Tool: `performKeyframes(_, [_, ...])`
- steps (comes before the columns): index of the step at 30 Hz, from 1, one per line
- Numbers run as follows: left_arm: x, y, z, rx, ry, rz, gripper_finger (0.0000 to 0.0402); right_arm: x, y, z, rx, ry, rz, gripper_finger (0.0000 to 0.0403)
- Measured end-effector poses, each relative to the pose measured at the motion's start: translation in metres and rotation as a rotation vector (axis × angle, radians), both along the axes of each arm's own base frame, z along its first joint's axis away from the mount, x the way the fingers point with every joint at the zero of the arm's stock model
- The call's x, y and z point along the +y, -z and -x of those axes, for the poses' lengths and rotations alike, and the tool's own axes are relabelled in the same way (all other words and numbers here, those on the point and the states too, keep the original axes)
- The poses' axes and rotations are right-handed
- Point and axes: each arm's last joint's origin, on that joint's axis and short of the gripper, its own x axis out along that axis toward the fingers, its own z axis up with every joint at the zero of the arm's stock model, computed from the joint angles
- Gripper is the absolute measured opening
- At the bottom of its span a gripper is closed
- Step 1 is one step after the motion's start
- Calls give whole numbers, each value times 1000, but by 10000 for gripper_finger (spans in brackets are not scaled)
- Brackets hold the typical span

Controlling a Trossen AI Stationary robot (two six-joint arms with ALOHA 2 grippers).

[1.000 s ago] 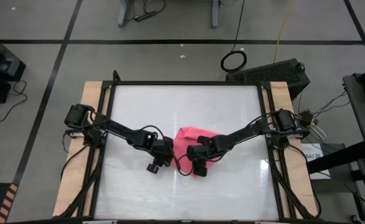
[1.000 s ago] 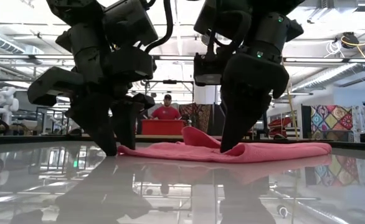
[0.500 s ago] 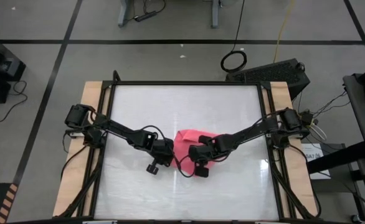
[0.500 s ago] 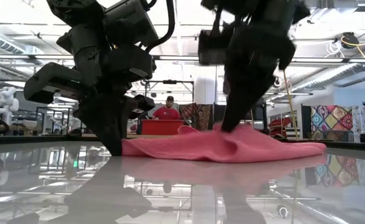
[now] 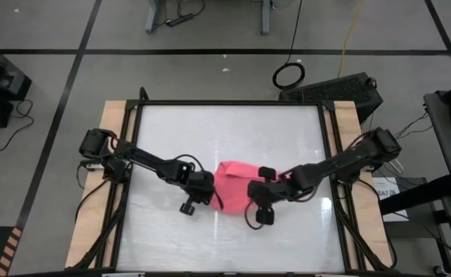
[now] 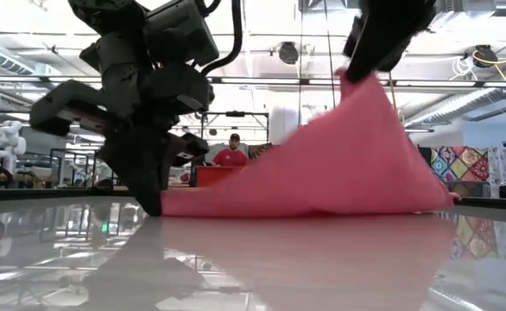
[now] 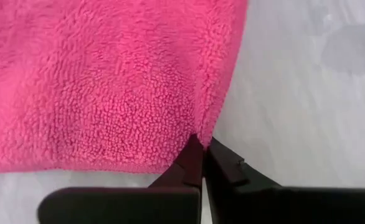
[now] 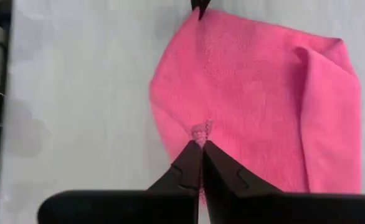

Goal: Roll towel
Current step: Roll the pink microfiber cloth

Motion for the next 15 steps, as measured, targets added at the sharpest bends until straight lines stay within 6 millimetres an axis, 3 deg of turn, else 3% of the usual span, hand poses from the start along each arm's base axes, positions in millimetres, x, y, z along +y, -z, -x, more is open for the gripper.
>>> performKeyframes(8, [-2, -65, 8, -10, -35, 88, 4, 30, -25, 28, -120, 70, -44, 0])
performKeyframes(15, [-1, -155, 30, -158, -34, 111, 4, 42, -72, 46, -333, 121, -49, 0])
